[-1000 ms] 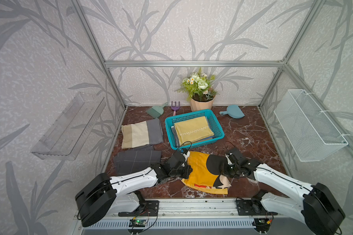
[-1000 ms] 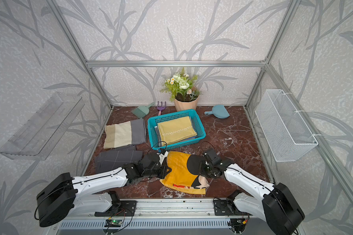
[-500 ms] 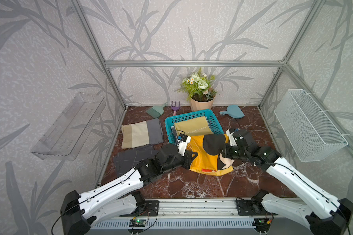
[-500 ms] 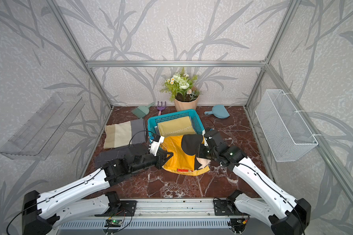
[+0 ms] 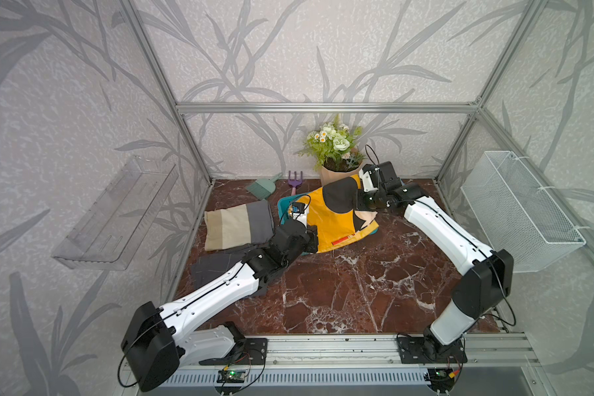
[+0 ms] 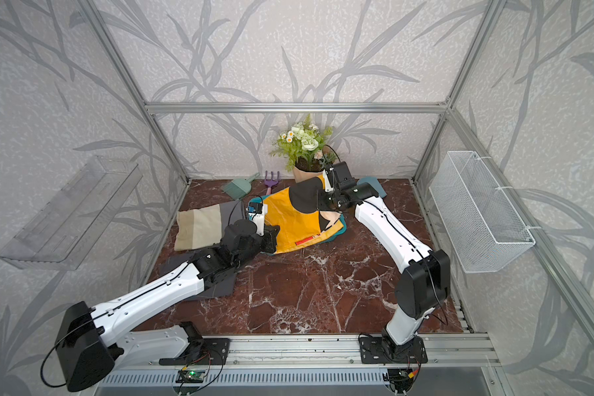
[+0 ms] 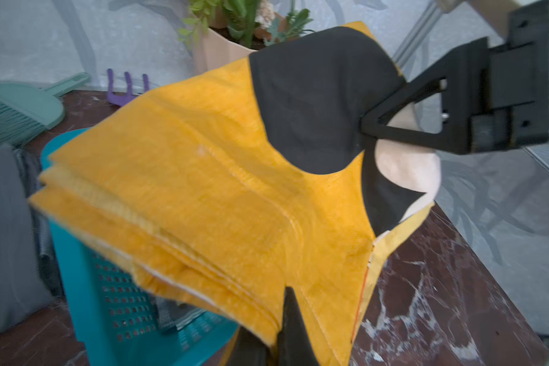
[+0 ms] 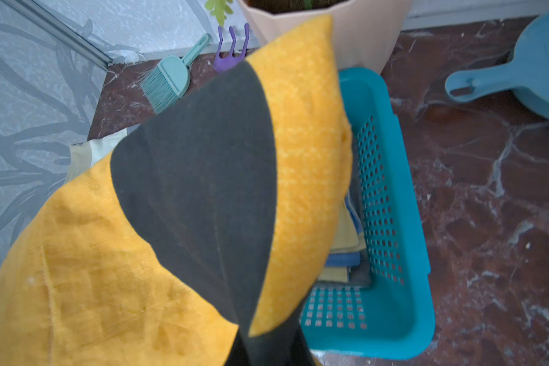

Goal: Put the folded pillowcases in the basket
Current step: Place the pillowcase in the basket.

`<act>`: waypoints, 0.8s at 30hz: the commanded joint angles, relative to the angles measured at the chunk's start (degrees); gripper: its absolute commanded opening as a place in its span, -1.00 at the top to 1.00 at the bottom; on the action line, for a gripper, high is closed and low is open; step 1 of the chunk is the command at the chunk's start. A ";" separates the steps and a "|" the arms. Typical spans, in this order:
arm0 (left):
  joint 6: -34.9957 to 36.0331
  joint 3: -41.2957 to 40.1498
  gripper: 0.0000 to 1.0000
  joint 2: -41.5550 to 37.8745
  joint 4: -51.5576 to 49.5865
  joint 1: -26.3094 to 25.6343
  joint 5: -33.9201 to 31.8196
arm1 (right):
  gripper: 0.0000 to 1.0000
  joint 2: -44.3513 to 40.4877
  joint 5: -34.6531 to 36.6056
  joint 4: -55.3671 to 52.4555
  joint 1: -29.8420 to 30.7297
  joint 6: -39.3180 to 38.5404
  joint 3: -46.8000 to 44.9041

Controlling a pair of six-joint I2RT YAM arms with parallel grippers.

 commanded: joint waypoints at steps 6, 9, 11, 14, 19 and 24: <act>3.34 0.58 1.00 7.61 11.02 9.89 7.91 | 1.00 14.62 1.40 -1.45 -2.36 -5.15 12.30; 3.21 1.06 1.00 11.50 12.00 11.28 9.53 | 1.00 19.30 1.44 -2.59 -3.08 -5.25 15.98; 3.04 0.95 1.00 13.97 12.53 11.64 10.35 | 1.00 21.79 1.49 -3.26 -3.39 -5.38 17.96; 2.36 -0.45 1.00 16.45 14.45 11.81 11.47 | 1.00 24.53 1.49 -3.99 -3.61 -5.67 19.68; 0.98 -3.01 1.00 19.45 16.12 11.87 12.11 | 0.52 28.79 2.09 -8.77 -3.68 -5.95 22.98; 1.21 -3.56 -0.09 19.13 14.64 11.89 11.66 | -0.39 28.54 3.71 -9.21 -3.64 -6.04 22.06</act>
